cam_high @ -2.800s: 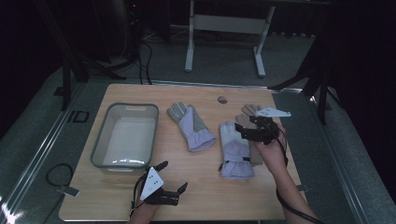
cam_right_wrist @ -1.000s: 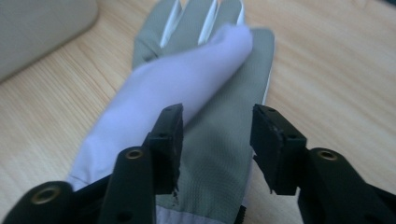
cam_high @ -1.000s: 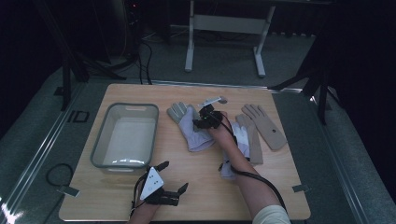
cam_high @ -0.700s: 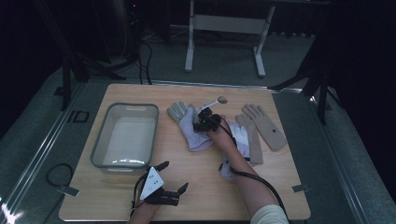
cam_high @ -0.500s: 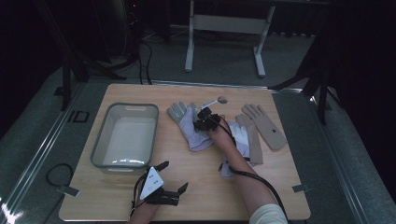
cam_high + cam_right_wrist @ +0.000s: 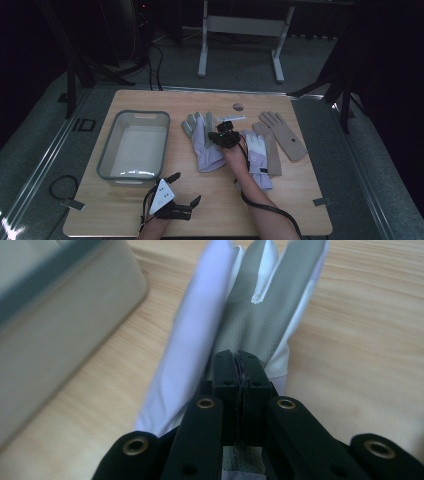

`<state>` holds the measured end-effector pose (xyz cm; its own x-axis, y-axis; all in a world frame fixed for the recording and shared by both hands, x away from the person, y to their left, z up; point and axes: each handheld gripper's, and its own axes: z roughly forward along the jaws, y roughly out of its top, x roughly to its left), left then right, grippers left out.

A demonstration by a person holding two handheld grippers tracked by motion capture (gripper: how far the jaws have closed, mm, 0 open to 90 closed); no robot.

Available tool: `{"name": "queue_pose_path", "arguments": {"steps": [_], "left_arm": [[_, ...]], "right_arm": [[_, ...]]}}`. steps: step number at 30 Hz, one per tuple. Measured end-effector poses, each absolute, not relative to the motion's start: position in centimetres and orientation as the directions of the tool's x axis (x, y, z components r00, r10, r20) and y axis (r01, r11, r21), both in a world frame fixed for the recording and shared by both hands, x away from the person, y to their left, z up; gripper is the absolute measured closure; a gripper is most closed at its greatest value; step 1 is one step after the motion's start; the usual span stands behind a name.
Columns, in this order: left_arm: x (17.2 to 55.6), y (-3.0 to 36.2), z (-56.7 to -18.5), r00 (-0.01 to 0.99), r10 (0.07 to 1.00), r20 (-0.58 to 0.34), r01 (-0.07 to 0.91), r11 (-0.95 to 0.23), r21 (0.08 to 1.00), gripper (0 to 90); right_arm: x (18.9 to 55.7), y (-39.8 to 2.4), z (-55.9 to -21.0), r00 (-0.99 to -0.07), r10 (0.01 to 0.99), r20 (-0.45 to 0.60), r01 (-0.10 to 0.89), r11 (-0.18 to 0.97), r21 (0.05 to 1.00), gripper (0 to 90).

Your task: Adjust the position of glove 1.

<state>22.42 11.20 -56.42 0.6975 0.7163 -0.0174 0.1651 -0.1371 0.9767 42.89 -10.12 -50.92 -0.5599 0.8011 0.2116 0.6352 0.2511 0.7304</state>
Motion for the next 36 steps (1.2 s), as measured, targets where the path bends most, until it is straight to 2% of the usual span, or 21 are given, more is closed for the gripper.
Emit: {"name": "queue_pose_path", "arguments": {"steps": [3, 7, 15, 18, 20, 24, 27, 29, 36], "left_arm": [[22.4, 11.2, -56.4, 0.698, 0.716, -0.014, 0.164, -0.140, 0.977, 0.0], [22.4, 11.1, -56.4, 0.697, 0.717, -0.010, 0.160, -0.142, 0.977, 0.0], [22.4, 11.1, -56.4, 0.699, 0.716, -0.007, 0.159, -0.145, 0.977, 0.0], [22.4, 11.1, -56.4, 0.700, 0.714, -0.007, 0.160, -0.147, 0.976, 0.0], [22.4, 11.1, -56.4, 0.700, 0.714, -0.006, 0.160, -0.149, 0.976, 0.0], [22.4, 11.0, -56.4, 0.700, 0.714, -0.004, 0.159, -0.151, 0.976, 0.0], [22.4, 11.0, -56.4, 0.701, 0.713, -0.004, 0.159, -0.151, 0.976, 0.0], [22.4, 11.1, -56.4, 0.701, 0.713, -0.006, 0.161, -0.150, 0.975, 0.0], [22.4, 11.1, -56.4, 0.699, 0.715, -0.006, 0.160, -0.148, 0.976, 0.0]], "right_arm": [[40.9, -11.0, -50.5, -0.506, 0.821, 0.263, 0.649, 0.161, 0.744, 88.5], [38.4, -11.4, -50.0, -0.473, 0.838, 0.271, 0.646, 0.121, 0.754, 88.4], [34.4, -11.9, -52.1, -0.425, 0.877, 0.223, 0.646, 0.121, 0.754, 87.6], [34.2, -12.1, -53.5, -0.404, 0.890, 0.210, 0.671, 0.133, 0.729, 86.2], [34.1, -11.9, -54.1, -0.412, 0.897, 0.161, 0.668, 0.177, 0.723, 83.8], [34.2, -11.8, -54.2, -0.415, 0.895, 0.164, 0.669, 0.177, 0.722, 81.9], [34.2, -12.1, -53.8, -0.414, 0.893, 0.176, 0.672, 0.169, 0.722, 75.9], [34.0, -12.3, -53.2, -0.418, 0.893, 0.169, 0.654, 0.167, 0.738, 68.4], [34.5, -13.7, -50.4, -0.497, 0.857, 0.136, 0.604, 0.229, 0.763, 58.6]]}}
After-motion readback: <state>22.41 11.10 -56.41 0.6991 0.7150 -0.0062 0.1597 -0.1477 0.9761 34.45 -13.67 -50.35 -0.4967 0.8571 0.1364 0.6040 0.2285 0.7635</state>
